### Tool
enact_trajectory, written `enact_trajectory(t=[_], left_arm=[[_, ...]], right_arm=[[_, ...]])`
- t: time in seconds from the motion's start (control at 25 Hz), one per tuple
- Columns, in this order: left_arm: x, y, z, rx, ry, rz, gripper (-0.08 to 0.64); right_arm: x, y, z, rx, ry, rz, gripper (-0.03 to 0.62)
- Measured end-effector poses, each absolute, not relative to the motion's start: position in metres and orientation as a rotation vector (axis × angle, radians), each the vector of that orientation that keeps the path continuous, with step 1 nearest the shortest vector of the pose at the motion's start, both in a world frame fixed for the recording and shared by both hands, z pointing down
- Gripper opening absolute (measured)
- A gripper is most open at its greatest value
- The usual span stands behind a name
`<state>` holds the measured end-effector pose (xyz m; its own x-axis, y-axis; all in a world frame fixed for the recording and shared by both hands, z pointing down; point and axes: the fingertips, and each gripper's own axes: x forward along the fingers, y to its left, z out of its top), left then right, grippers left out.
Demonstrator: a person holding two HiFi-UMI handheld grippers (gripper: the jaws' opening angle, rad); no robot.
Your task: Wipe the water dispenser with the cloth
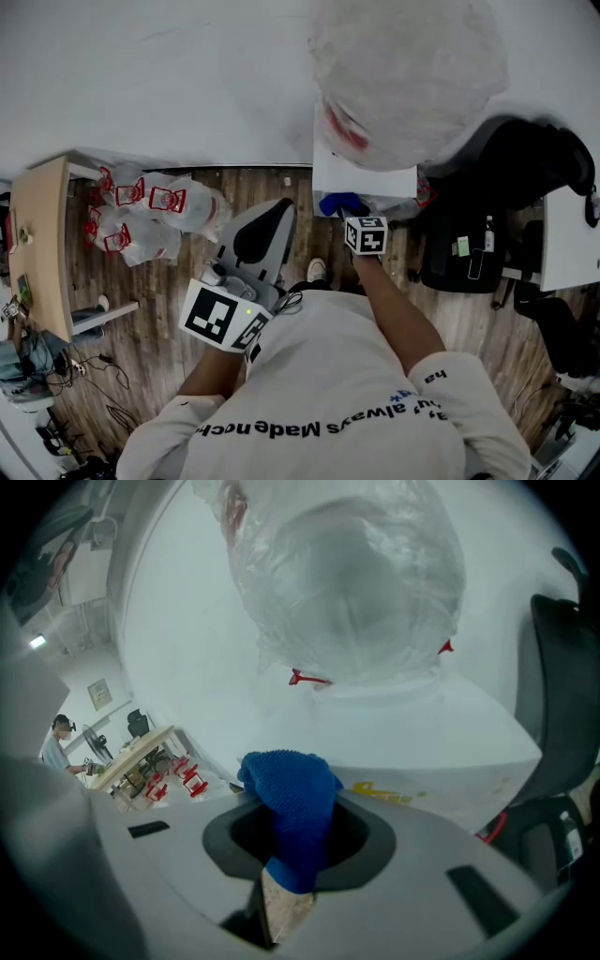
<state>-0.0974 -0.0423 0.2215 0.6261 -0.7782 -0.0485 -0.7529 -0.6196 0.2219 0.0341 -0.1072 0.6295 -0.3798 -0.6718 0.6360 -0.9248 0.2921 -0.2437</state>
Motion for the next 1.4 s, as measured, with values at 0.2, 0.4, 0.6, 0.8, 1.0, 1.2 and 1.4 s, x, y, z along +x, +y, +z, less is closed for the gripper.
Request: enact_trajectory(t=[0.2, 0.4, 0.6, 0.8, 1.0, 1.2, 1.4], left_arm=[[-0.088, -0.042, 0.220, 2.673, -1.256, -0.208, 0.020], [-0.078, -0.043, 0.219, 2.681, -1.239, -0.209, 0.020], [-0.069, -0.044, 0.215, 2.689, -1.228, -0.218, 0.020], [-0.062, -0.044, 0.215, 2.693, -1.219, -0.216, 0.020], [-0.051, -0.046, 0.213, 2.701, -1.203, -0.221, 0.020], [-0.039, -0.048, 0.211, 2.708, -1.189, -0.225, 0.020], [-0.027, -0.047, 0.210, 2.715, -1.173, -0.225, 0.020]], right_arm=[[0.052, -0.106, 0.628, 1.453, -2.138, 0.835, 0.091], [0.066, -0.105, 0.628, 1.469, -2.123, 0.833, 0.091], [0.078, -0.104, 0.626, 1.480, -2.114, 0.832, 0.091], [0.092, -0.103, 0.625, 1.499, -2.097, 0.836, 0.091], [0.107, -0.102, 0.625, 1.519, -2.085, 0.846, 0.091], [0.124, -0.101, 0.625, 1.540, -2.068, 0.854, 0.091], [0.144, -0.099, 0.627, 1.569, -2.043, 0.867, 0.092]])
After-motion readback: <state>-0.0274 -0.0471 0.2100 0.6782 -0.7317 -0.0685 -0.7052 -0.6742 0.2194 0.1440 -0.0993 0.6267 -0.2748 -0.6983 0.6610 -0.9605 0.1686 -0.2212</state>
